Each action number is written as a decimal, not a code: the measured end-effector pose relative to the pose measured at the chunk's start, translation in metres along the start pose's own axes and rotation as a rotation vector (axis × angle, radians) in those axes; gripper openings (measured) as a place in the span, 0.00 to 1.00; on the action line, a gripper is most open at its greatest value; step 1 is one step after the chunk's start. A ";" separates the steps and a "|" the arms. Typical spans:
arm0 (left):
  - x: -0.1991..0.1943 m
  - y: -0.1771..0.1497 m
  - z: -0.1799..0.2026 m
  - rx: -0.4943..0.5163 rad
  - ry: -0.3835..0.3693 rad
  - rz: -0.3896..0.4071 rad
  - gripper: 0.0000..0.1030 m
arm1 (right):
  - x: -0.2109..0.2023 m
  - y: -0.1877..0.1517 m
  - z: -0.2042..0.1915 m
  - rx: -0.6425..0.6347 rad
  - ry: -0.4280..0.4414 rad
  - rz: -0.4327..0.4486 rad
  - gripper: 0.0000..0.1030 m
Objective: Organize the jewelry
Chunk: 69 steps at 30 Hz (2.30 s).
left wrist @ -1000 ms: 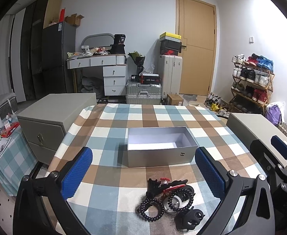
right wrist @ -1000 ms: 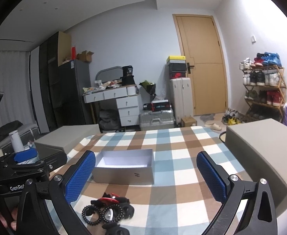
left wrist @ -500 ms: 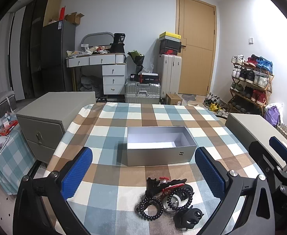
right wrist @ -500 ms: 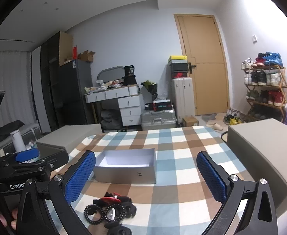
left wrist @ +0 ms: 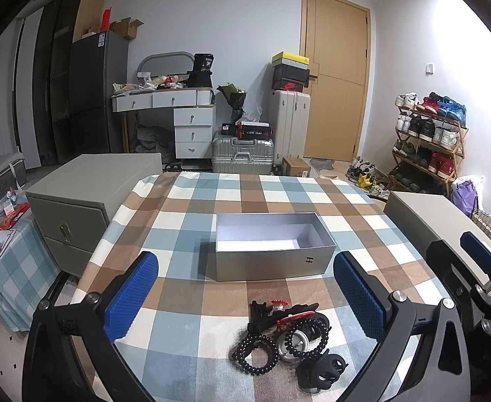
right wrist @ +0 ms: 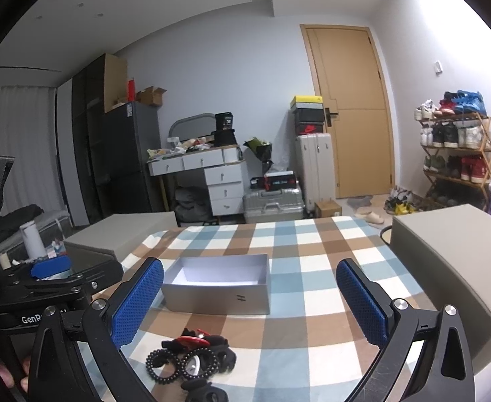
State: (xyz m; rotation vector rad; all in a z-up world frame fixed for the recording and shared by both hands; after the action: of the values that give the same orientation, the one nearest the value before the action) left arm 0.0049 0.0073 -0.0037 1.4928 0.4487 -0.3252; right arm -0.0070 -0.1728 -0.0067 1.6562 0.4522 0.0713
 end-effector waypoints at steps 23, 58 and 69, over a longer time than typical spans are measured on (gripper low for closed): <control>0.008 -0.020 -0.019 -0.011 -0.039 -0.060 0.99 | 0.017 -0.014 0.002 0.022 0.090 -0.098 1.00; 0.042 -0.061 -0.065 -0.080 0.022 -0.234 0.99 | 0.117 -0.087 -0.040 -0.101 0.186 -0.496 0.45; 0.047 -0.065 -0.064 -0.083 0.019 -0.258 0.99 | 0.110 -0.085 -0.024 -0.022 0.203 -0.463 0.40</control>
State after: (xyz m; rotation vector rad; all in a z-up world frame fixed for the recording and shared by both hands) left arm 0.0096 0.0702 -0.0849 1.3596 0.6647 -0.4901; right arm 0.0651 -0.1080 -0.1092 1.4918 0.9755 -0.1001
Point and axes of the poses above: each gripper's, at about its wrist camera, not at the fingertips, and x roughly the way its jaws point, z to its right, y to its top, the point moved 1 cm from there along x, roughly the way its jaws point, and after that the axes turned 6 degrees about y, right-handed, at the moved point
